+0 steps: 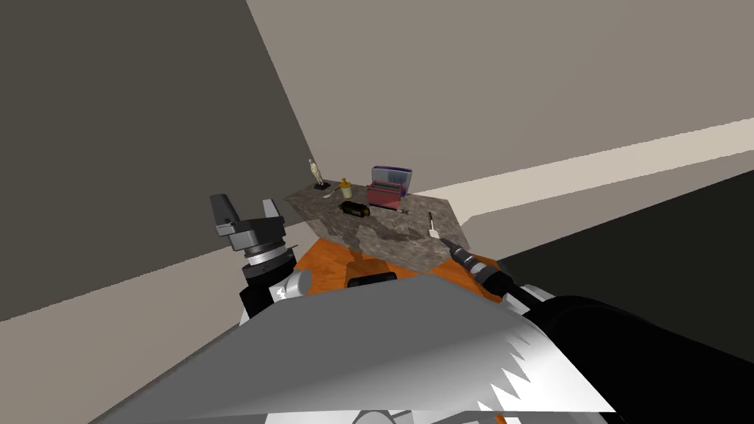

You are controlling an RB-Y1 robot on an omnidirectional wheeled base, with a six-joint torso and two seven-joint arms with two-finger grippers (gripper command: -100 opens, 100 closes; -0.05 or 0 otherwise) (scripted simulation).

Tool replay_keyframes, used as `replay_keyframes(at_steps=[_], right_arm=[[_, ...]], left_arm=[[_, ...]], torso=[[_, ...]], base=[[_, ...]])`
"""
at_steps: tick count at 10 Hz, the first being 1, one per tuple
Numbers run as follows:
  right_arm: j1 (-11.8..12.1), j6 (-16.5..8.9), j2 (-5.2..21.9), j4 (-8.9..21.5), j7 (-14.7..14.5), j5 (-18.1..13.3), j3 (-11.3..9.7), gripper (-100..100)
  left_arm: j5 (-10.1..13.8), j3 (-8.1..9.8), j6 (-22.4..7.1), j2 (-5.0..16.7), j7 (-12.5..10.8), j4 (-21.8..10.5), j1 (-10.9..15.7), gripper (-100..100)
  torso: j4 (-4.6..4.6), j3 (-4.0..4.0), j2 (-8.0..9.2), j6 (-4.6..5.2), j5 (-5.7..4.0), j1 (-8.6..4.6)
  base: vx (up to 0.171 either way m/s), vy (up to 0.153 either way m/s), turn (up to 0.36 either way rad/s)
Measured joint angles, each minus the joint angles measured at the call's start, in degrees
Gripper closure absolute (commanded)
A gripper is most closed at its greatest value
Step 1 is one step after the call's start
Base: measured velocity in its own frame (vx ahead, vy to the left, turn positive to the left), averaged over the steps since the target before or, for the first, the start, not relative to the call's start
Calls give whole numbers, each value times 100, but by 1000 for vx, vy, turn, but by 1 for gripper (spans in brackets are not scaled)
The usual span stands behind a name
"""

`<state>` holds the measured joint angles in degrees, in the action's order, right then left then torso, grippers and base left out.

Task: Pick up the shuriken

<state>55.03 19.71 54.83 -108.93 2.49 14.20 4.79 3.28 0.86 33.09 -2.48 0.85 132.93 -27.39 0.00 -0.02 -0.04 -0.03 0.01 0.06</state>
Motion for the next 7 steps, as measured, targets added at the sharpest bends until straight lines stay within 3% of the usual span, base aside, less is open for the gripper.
replay_keyframes(at_steps=[6,7], right_arm=[[435,-85,927,320,4,338,47,-100],[609,-78,1102,411,3,430,80,-100]], left_arm=[[0,1,0,0,0,0,-1,0],[0,0,0,0,0,0,-1,0]], torso=[[-1,-4,-6,4,0,1],[-2,-5,-8,3,1,5]], base=[[17,29,124],[26,29,131]])
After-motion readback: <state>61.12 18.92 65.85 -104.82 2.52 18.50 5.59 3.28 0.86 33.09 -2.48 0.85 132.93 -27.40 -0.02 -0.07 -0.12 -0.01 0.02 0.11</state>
